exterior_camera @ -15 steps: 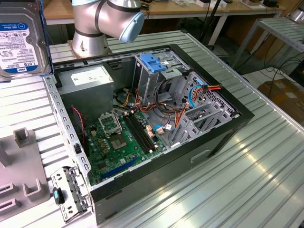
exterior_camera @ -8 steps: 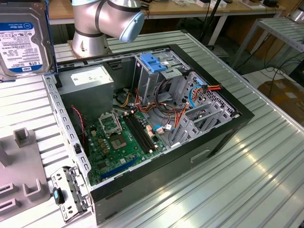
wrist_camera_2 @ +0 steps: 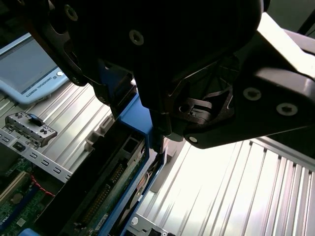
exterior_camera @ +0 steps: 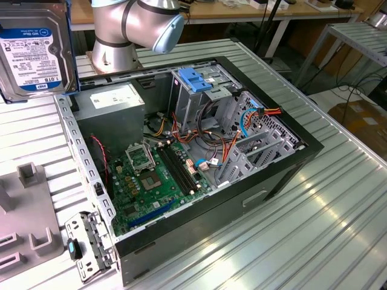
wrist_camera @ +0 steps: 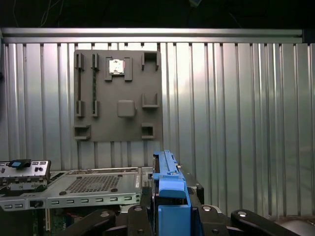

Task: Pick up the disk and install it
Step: 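Pick up the disk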

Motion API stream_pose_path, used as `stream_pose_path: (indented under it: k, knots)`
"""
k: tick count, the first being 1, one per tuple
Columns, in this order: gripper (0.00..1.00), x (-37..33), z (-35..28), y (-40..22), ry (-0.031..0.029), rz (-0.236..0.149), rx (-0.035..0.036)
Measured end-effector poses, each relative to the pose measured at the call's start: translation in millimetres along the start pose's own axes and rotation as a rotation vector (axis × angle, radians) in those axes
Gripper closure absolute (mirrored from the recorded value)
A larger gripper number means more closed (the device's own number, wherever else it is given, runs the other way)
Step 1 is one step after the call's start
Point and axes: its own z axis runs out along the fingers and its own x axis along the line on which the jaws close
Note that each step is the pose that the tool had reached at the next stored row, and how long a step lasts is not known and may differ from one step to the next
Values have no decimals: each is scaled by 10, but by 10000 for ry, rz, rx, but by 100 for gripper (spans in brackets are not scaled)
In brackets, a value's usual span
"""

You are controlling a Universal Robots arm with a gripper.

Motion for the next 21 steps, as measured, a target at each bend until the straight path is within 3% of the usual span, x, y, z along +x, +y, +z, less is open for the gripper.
stream_pose_path:
  k: [3,13,16,21]
  knots:
    - [63,17,-2,-25,1,-1,-1]
    - [63,250,-14,-47,1,-1,0]
    - [63,275,-16,-60,1,-1,0]
    - [63,285,-17,-147,1,0,0]
